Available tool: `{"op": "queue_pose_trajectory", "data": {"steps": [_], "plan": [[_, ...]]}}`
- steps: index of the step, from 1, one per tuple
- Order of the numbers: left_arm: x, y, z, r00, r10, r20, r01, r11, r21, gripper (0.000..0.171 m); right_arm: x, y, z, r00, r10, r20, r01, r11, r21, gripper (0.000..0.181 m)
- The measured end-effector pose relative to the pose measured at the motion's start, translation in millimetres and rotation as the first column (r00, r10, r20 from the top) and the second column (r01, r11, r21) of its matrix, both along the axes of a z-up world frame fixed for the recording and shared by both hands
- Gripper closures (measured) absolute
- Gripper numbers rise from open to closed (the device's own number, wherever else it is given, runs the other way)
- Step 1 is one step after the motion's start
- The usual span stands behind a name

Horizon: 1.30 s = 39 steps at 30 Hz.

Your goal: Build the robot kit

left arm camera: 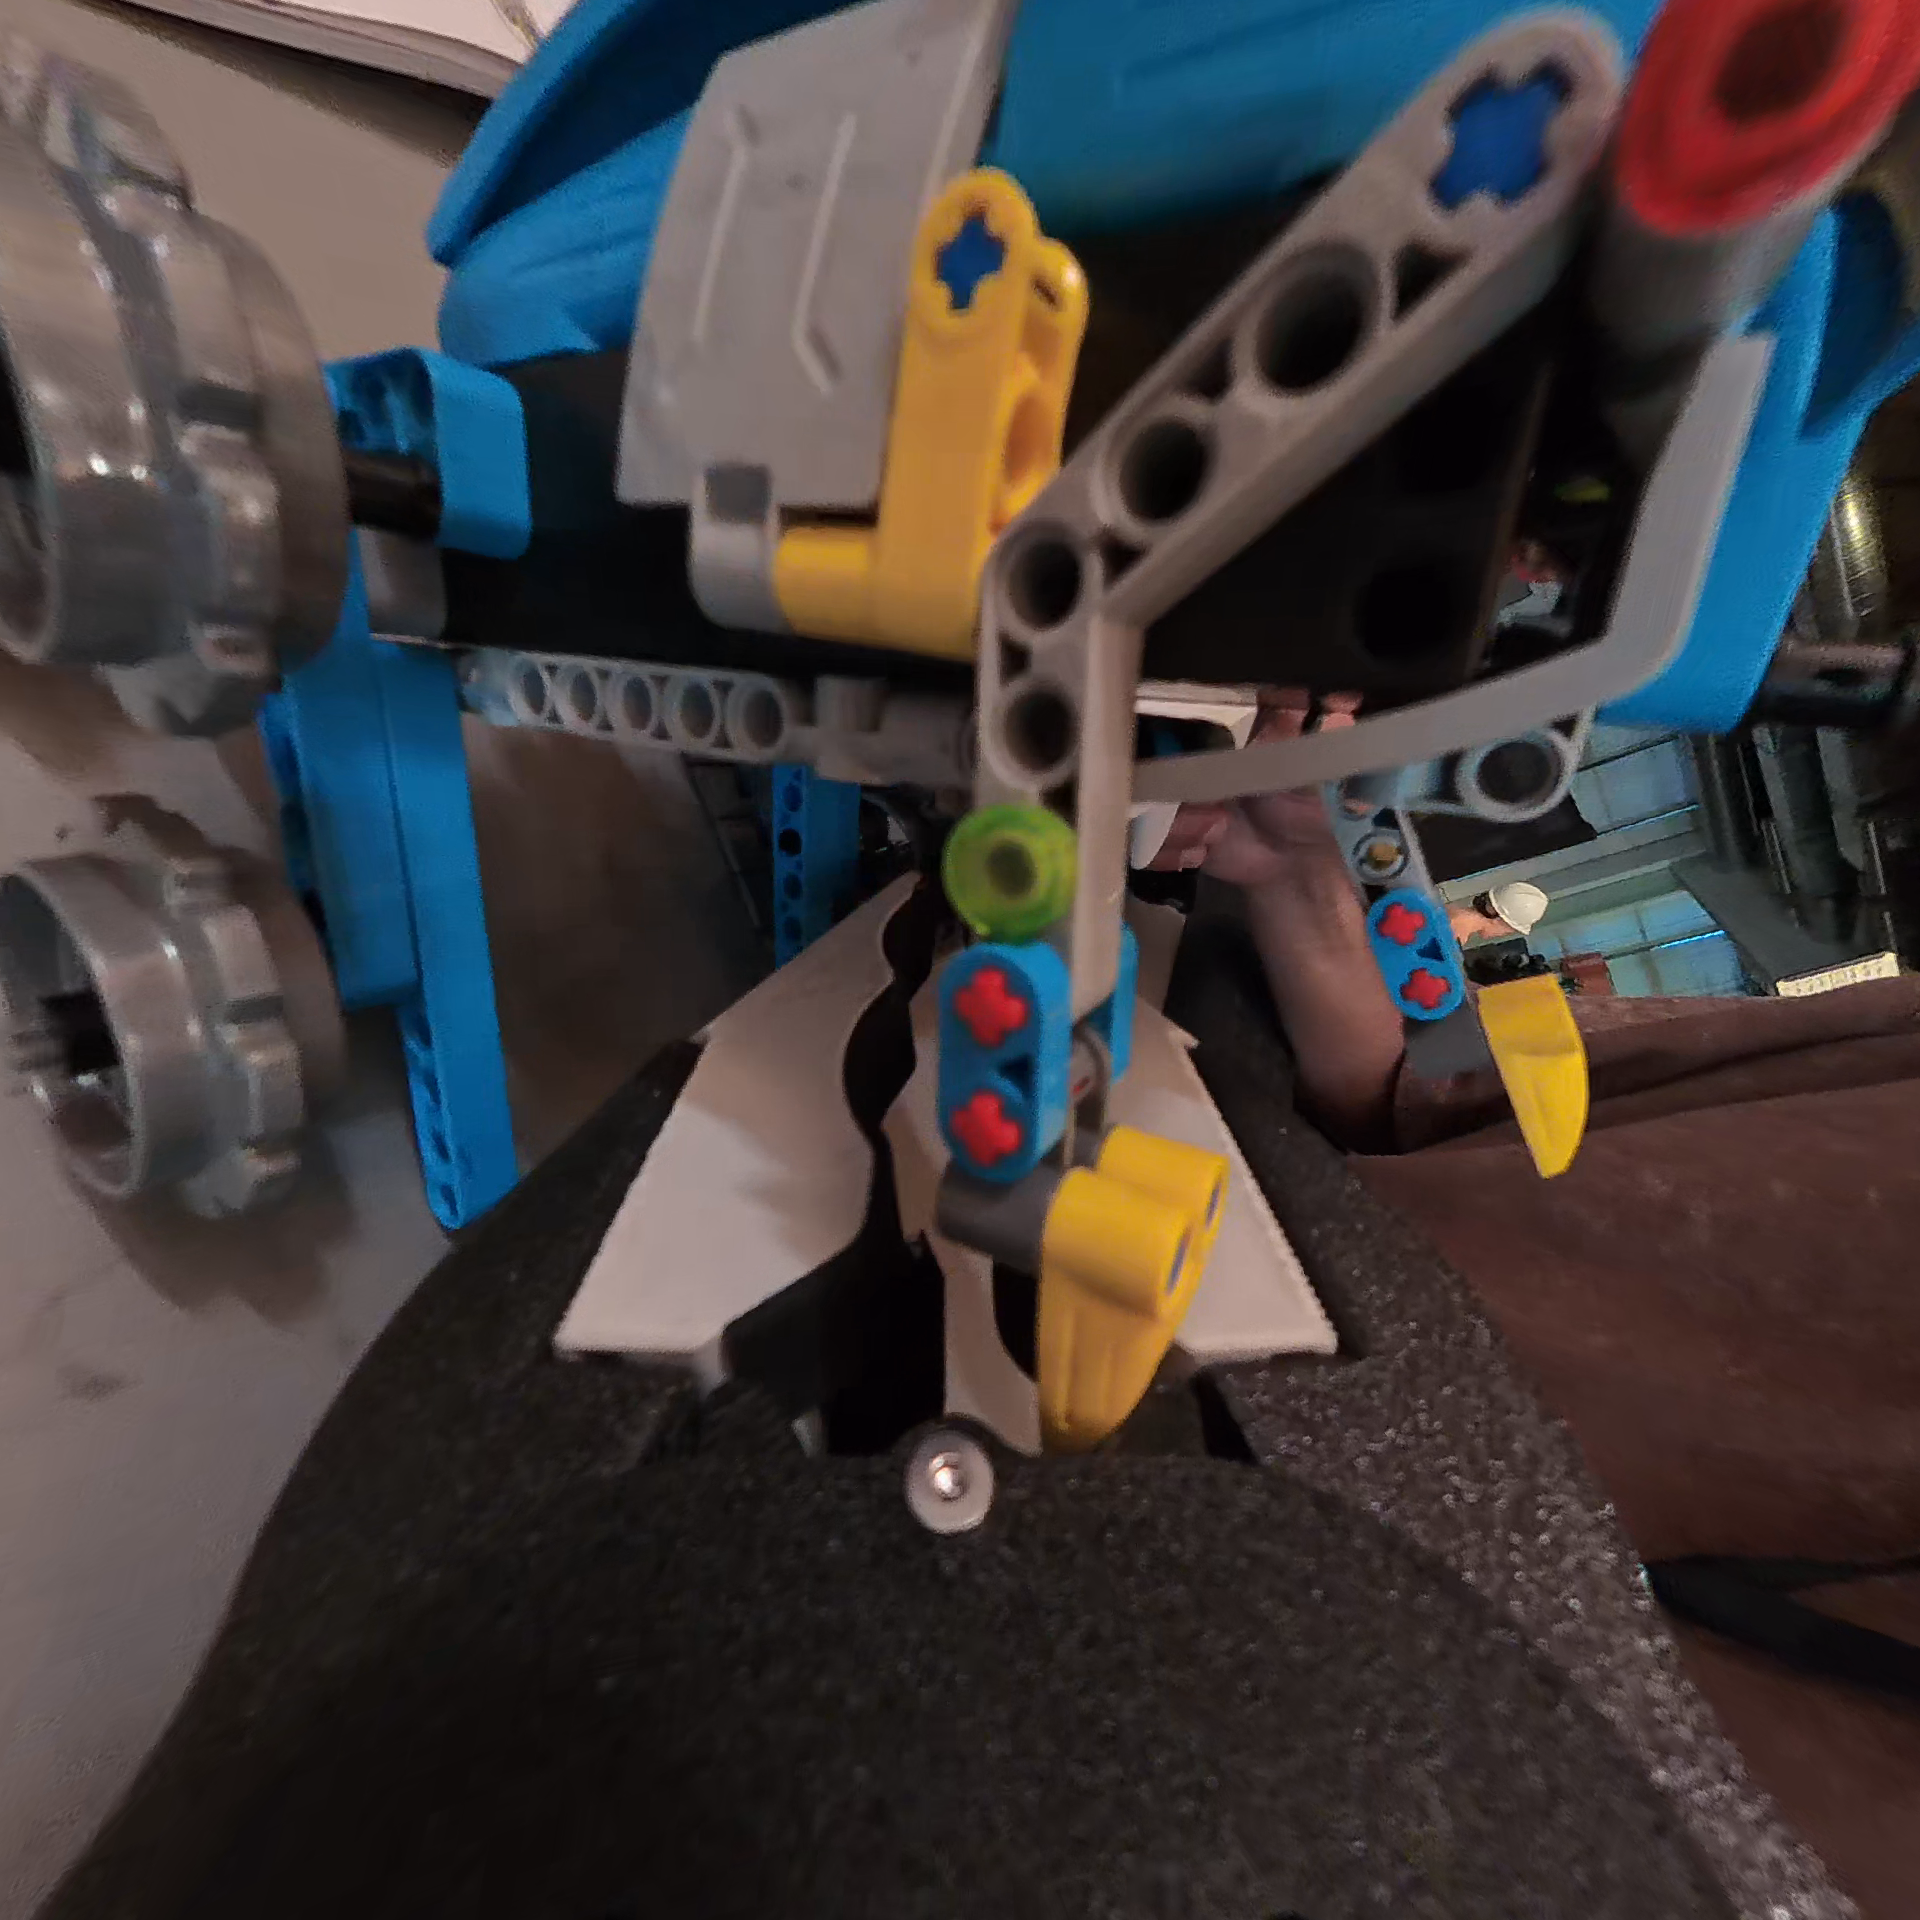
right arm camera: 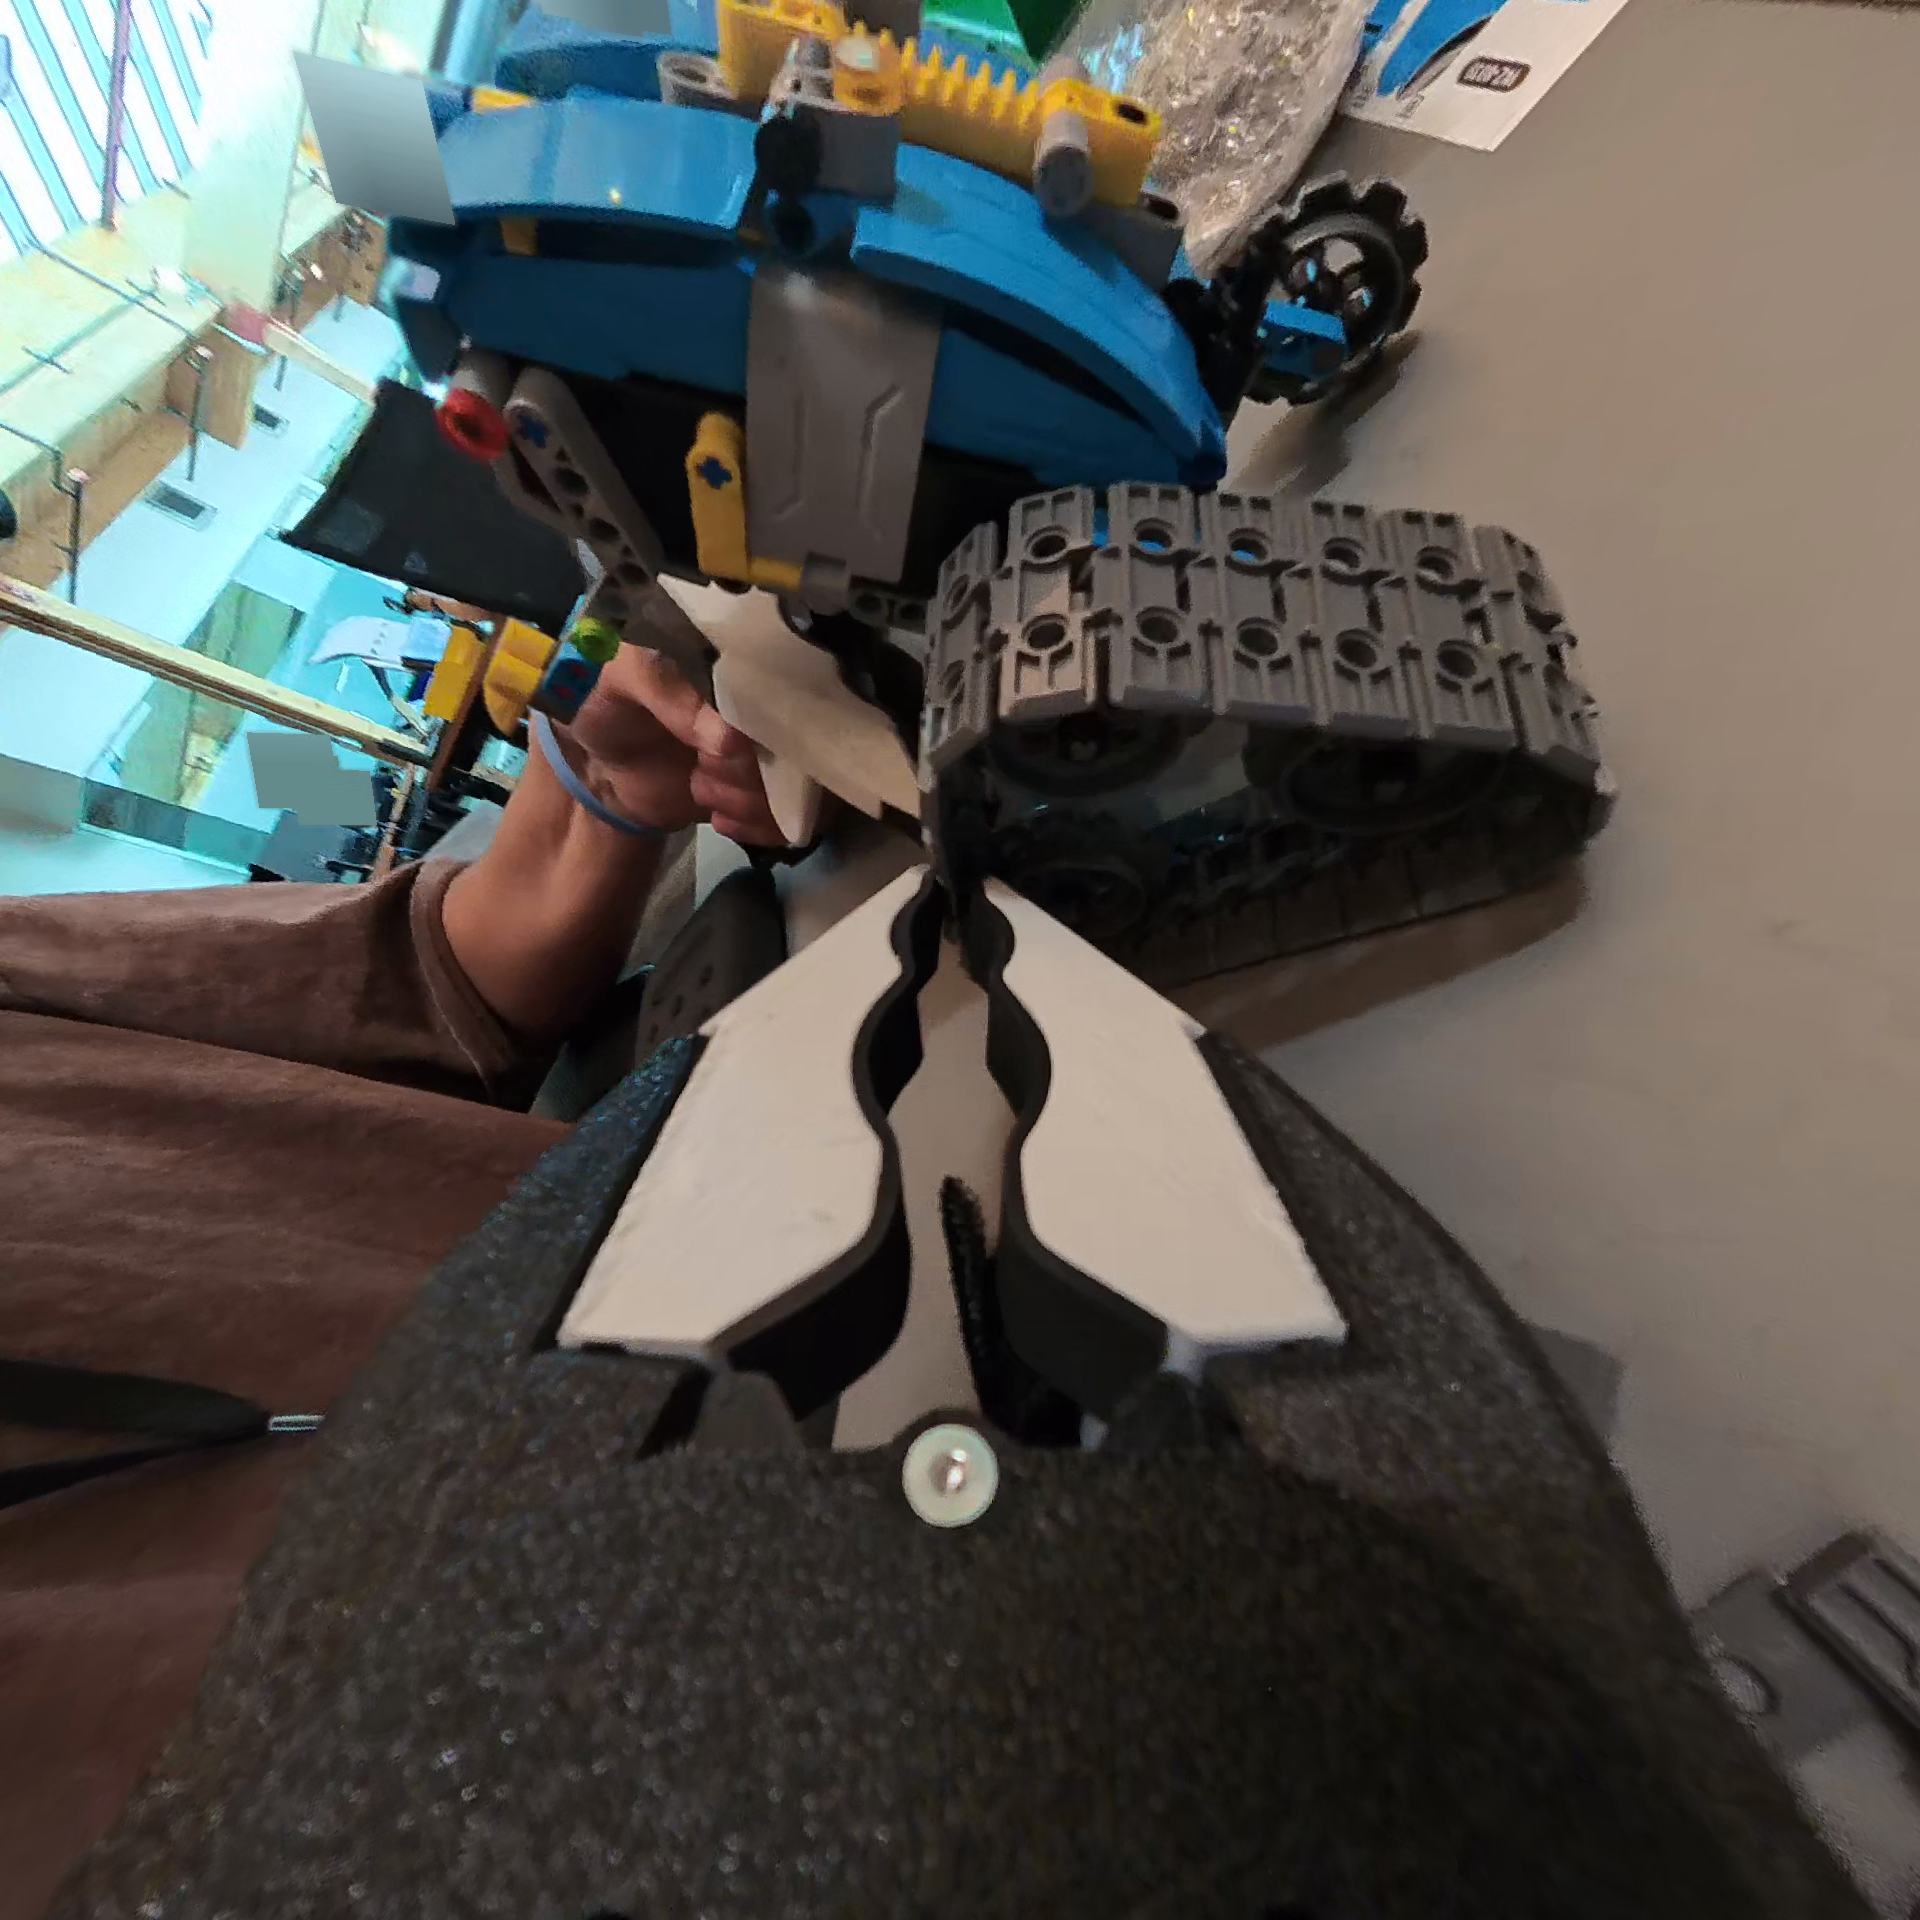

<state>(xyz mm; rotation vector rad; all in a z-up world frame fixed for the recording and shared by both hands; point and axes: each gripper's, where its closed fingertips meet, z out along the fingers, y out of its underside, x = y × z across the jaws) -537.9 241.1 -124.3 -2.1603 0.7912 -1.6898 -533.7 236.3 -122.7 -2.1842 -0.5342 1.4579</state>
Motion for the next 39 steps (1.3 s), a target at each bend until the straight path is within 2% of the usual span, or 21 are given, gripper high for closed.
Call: {"op": "queue_pose_trajectory", "data": {"steps": [4,6,12,15,23,27,39], "plan": [[0,0,0,1.0,0.001,0.0,-0.001,1.0,0.0,0.168,1,-1,-1,0.999,-0.028,-0.039,0.027,0.999,-0.04,0.175],[0,0,0,1.0,0.002,-0.002,-0.002,1.0,0.006,0.168,3,-4,-9,0.999,-0.043,-0.002,0.043,0.998,-0.053,0.163],[0,1,0,1.0,0.003,-0.003,-0.003,1.0,0.009,0.168,-5,-9,-12,0.999,-0.047,-0.001,0.047,0.997,-0.054,0.17],[0,1,-1,1.0,0.005,-0.004,-0.005,1.0,0.015,0.167,-5,-10,-4,0.996,-0.046,-0.07,0.041,0.996,-0.079,0.164],[1,2,-1,1.0,0.011,-0.006,-0.011,1.0,0.02,0.167,-4,-8,-4,0.99,-0.08,-0.114,0.064,0.988,-0.138,0.166],[1,2,-1,1.0,0.011,-0.005,-0.011,1.0,0.018,0.167,0,-5,-5,0.991,-0.107,-0.077,0.098,0.988,-0.119,0.171],[0,2,-1,1.0,0.011,0.0,-0.011,1.0,-0.015,0.167,0,-2,-5,0.996,-0.087,-0.01,0.086,0.991,-0.102,0.177]]}}
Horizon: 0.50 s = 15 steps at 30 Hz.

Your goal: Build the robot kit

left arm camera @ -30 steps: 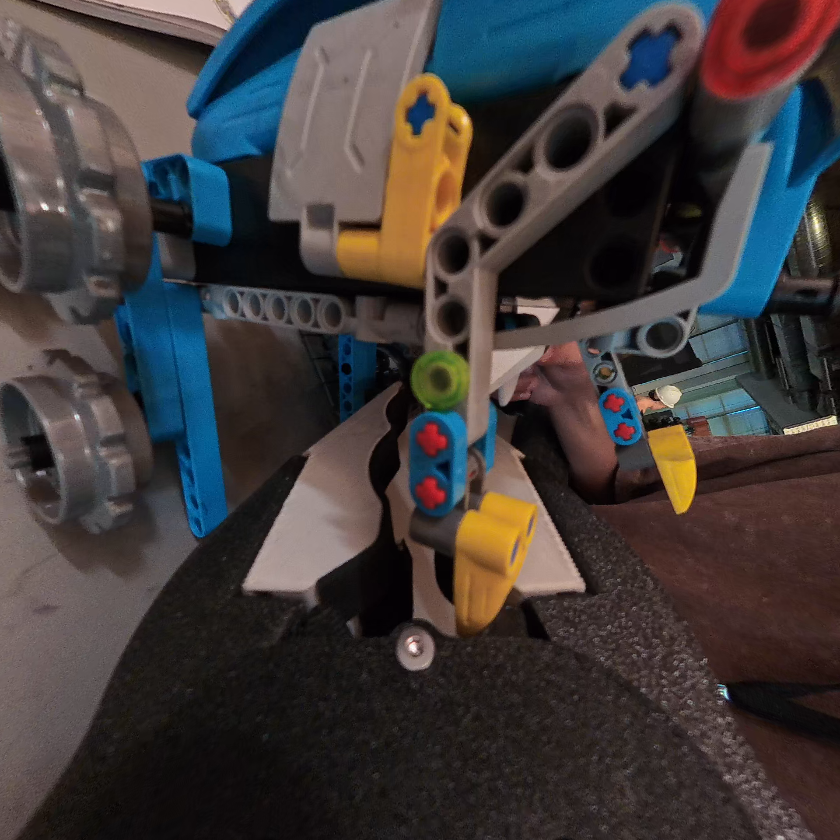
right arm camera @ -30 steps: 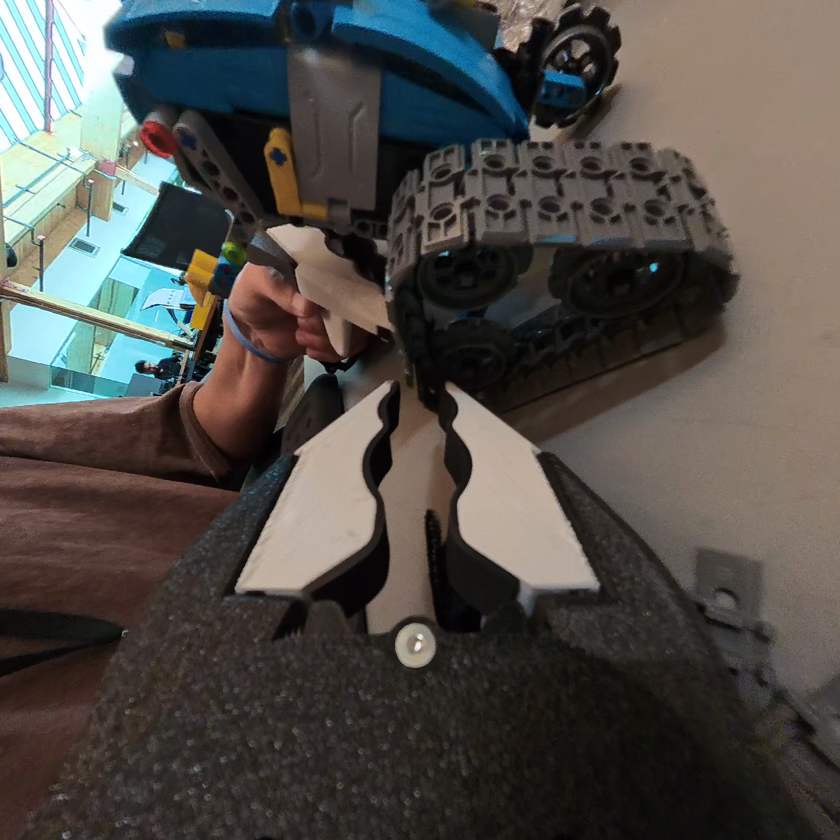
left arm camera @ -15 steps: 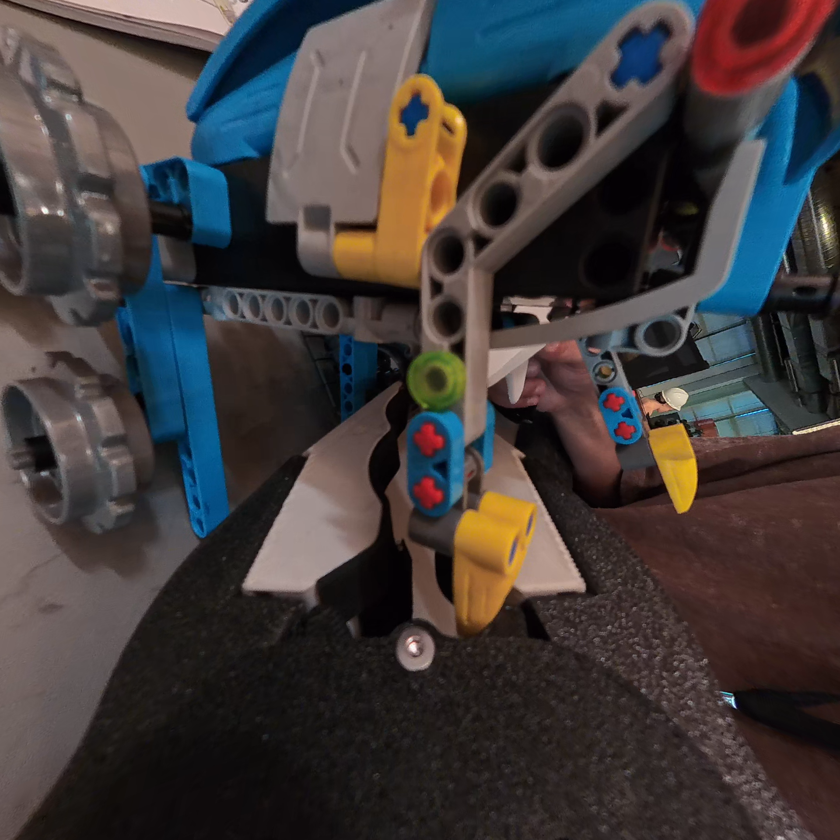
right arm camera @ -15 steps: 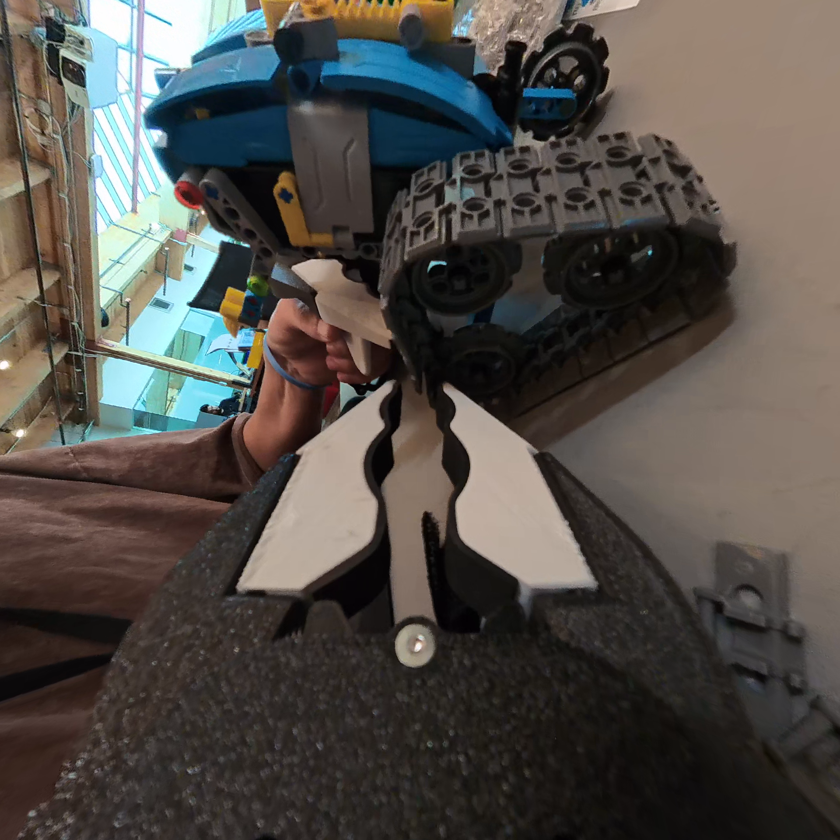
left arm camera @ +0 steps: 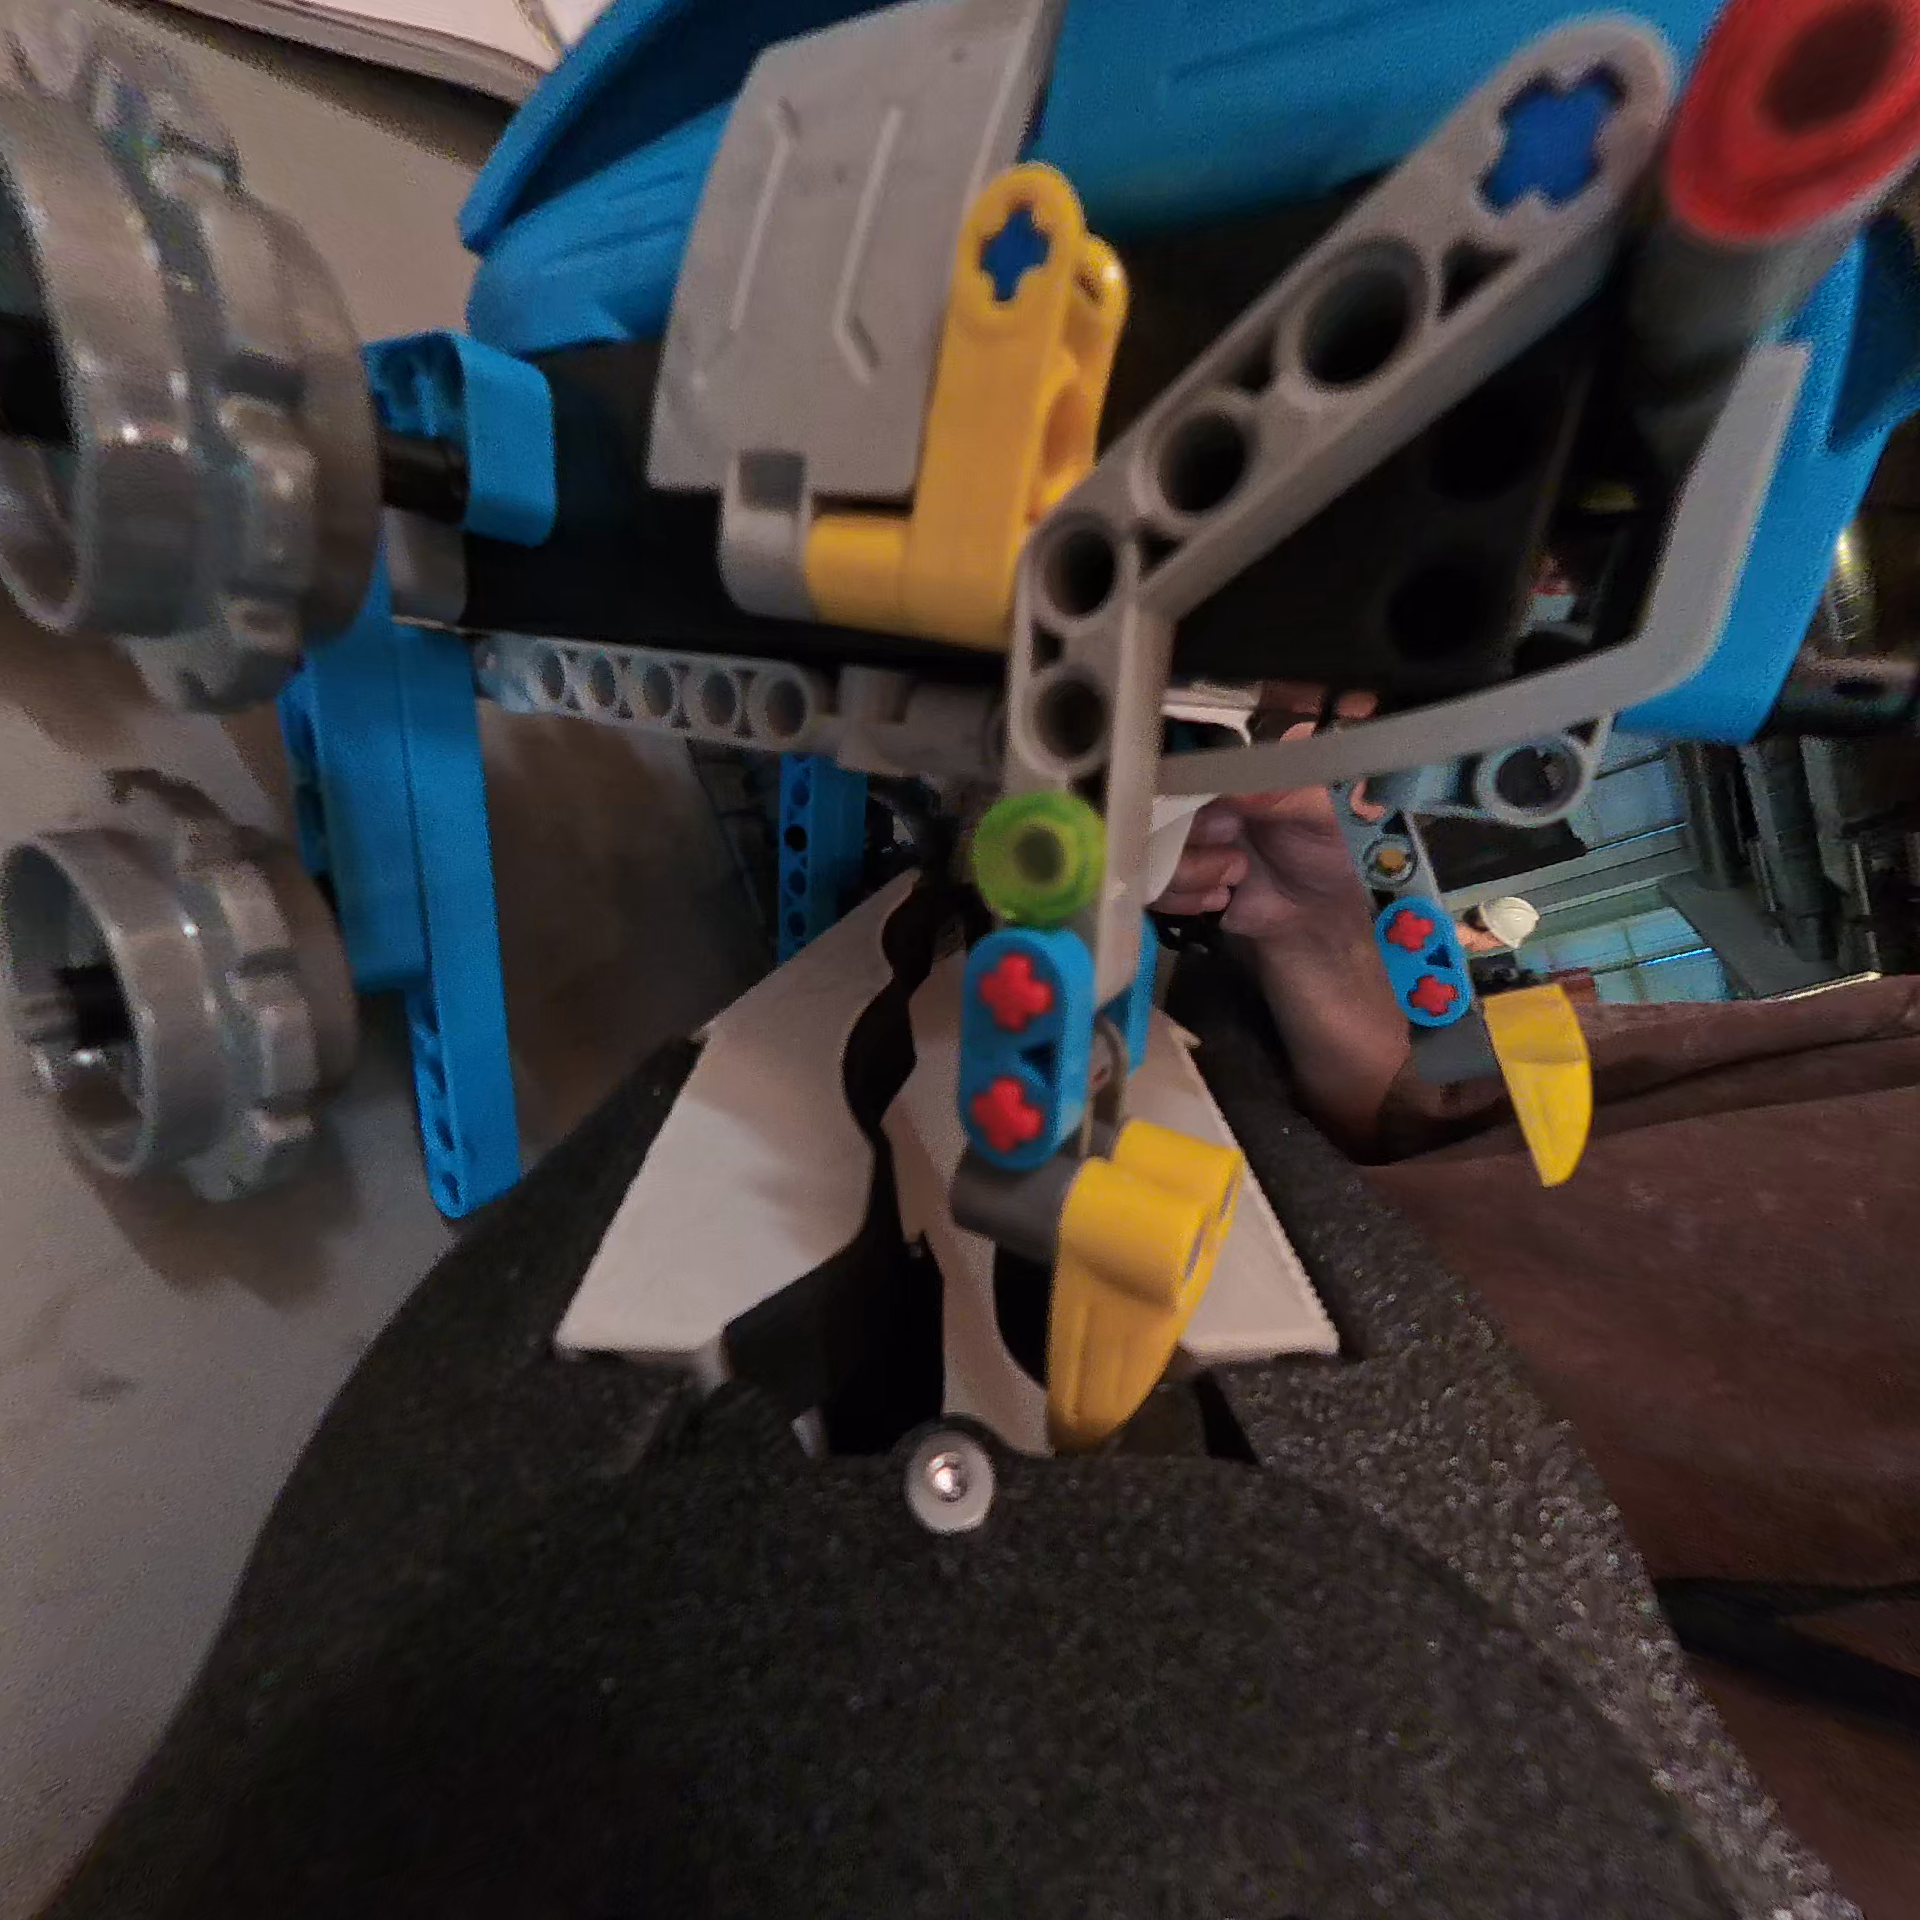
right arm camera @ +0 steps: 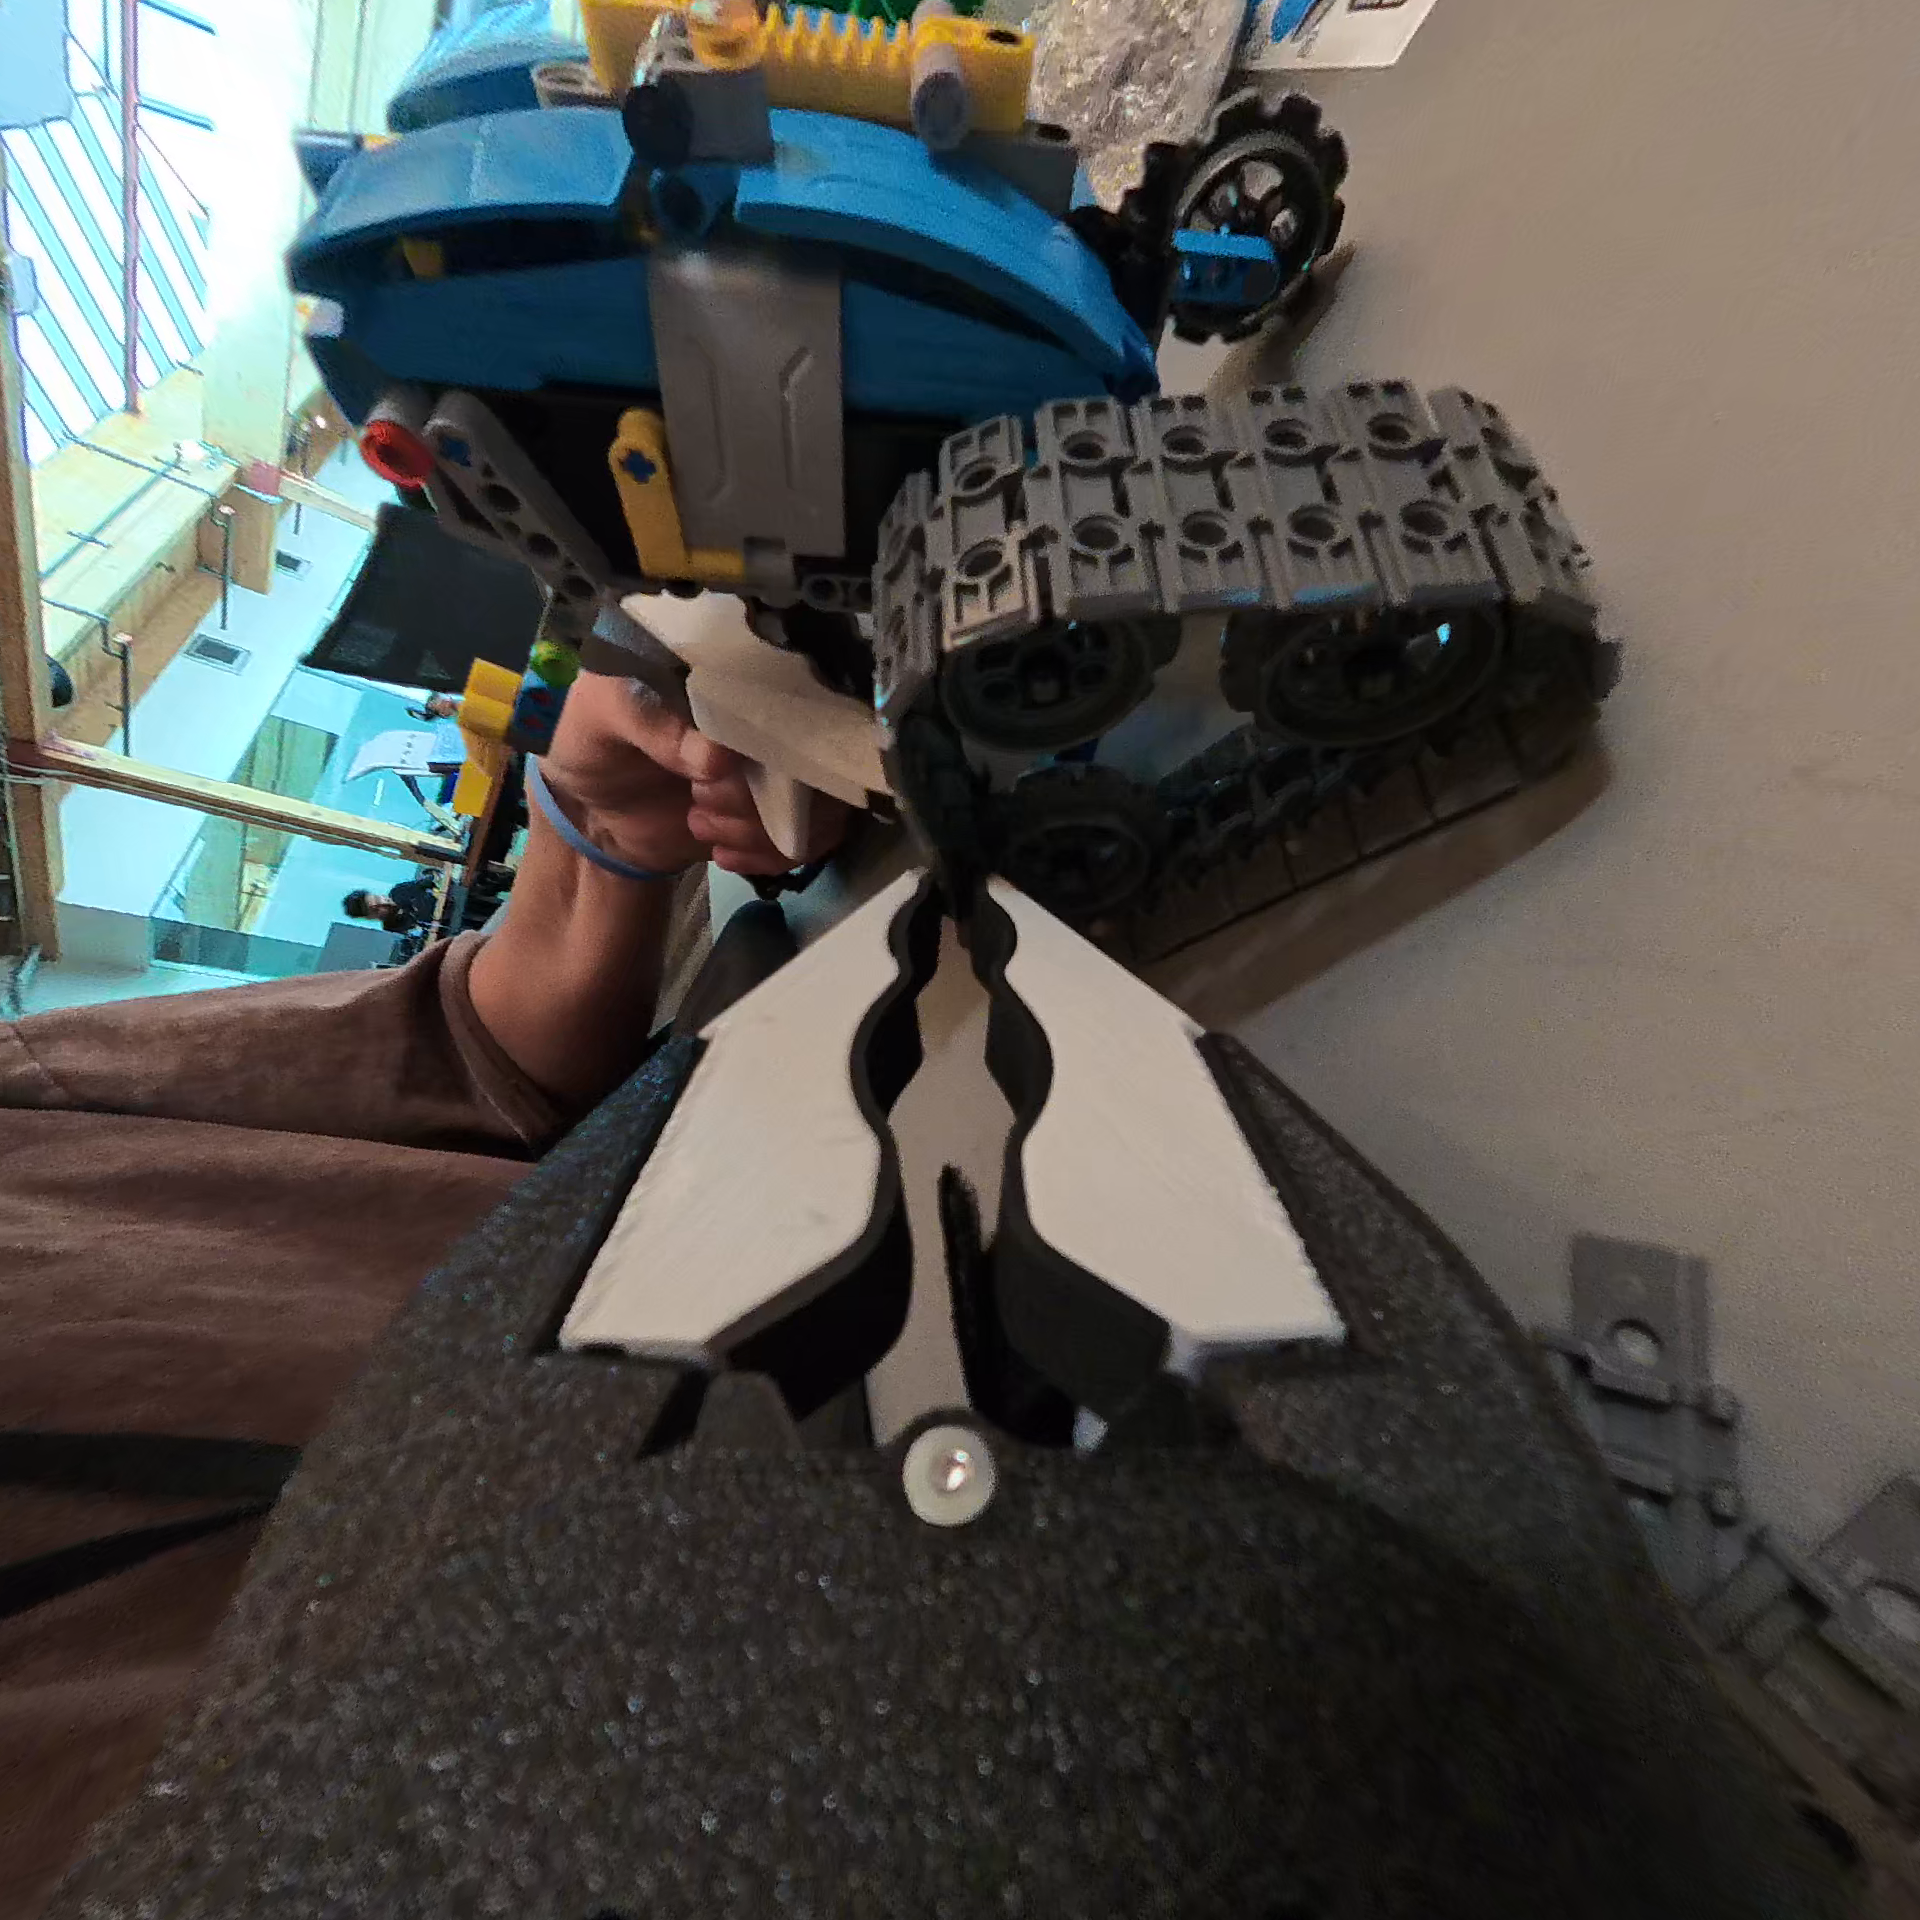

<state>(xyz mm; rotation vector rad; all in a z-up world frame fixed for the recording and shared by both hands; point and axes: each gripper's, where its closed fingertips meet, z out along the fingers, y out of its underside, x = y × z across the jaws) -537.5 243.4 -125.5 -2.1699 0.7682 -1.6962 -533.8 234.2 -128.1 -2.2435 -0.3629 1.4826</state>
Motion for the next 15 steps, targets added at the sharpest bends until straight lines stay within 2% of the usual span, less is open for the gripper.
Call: {"op": "queue_pose_trajectory", "data": {"steps": [5,15], "plan": [[0.7,2.1,0.8,1.0,0.001,0.023,0.001,0.996,-0.086,0.168,0.5,0.4,-0.9,0.999,0.032,0.02,-0.033,0.999,0.012,0.178],[4.1,5.7,7.8,0.992,0.032,0.125,0.009,0.949,-0.316,0.17,4.0,3.3,5.8,0.987,0.006,-0.158,-0.032,0.987,-0.16,0.178]]}}
